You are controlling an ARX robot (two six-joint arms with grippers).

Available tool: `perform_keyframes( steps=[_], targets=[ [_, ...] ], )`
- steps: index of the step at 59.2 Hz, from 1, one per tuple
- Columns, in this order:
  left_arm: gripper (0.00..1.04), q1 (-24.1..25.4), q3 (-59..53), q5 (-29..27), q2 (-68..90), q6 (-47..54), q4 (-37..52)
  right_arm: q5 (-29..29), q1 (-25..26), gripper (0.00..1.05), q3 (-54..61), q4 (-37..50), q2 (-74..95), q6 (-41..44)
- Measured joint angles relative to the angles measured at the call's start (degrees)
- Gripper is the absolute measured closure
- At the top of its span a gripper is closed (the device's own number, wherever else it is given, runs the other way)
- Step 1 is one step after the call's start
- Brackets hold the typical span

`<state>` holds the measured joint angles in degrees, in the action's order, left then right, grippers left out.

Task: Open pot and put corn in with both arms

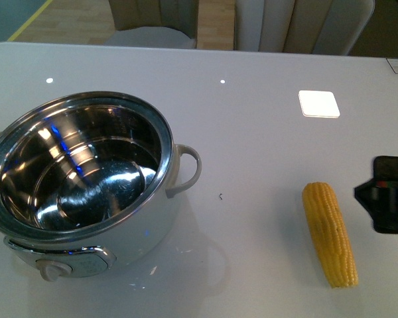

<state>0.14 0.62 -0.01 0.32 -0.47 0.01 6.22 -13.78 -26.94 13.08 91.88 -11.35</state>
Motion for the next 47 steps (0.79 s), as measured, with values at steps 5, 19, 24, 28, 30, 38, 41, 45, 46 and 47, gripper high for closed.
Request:
perform_keyframes(
  steps=[5, 19, 24, 28, 30, 38, 41, 45, 46, 47],
  targets=[
    [0.07, 0.0, 0.0, 0.0, 0.0, 0.0, 0.0, 1.3, -0.1, 0.09, -2.4, 4.6, 10.1, 0.9],
    [0.07, 0.0, 0.0, 0.0, 0.0, 0.0, 0.0, -0.5, 1.2, 0.09, -7.1, 6.5, 21.3, 3.5],
    [0.07, 0.0, 0.0, 0.0, 0.0, 0.0, 0.0, -0.8, 2.0, 0.09, -10.3, 6.7, 24.0, 3.7],
    [0.07, 0.0, 0.0, 0.0, 0.0, 0.0, 0.0, -1.4, 2.1, 0.09, -11.8, 6.3, 26.5, 3.7],
    [0.07, 0.0, 0.0, 0.0, 0.0, 0.0, 0.0, -1.7, 2.1, 0.09, -12.2, 6.3, 27.7, 3.7],
    [0.07, 0.0, 0.0, 0.0, 0.0, 0.0, 0.0, -2.7, 1.0, 0.09, -13.6, 6.0, 30.2, 3.7],
    [0.07, 0.0, 0.0, 0.0, 0.0, 0.0, 0.0, -2.7, 0.6, 0.09, -14.3, 5.6, 31.0, 3.7],
    [0.07, 0.0, 0.0, 0.0, 0.0, 0.0, 0.0, -2.6, -0.1, 0.09, -15.2, 5.1, 32.4, 4.0],
    [0.07, 0.0, 0.0, 0.0, 0.0, 0.0, 0.0, -2.5, -0.3, 0.09, -15.4, 4.9, 32.9, 4.2],
    [0.07, 0.0, 0.0, 0.0, 0.0, 0.0, 0.0, -2.4, -0.4, 0.09, -15.5, 4.8, 33.2, 4.3]
  ],
)
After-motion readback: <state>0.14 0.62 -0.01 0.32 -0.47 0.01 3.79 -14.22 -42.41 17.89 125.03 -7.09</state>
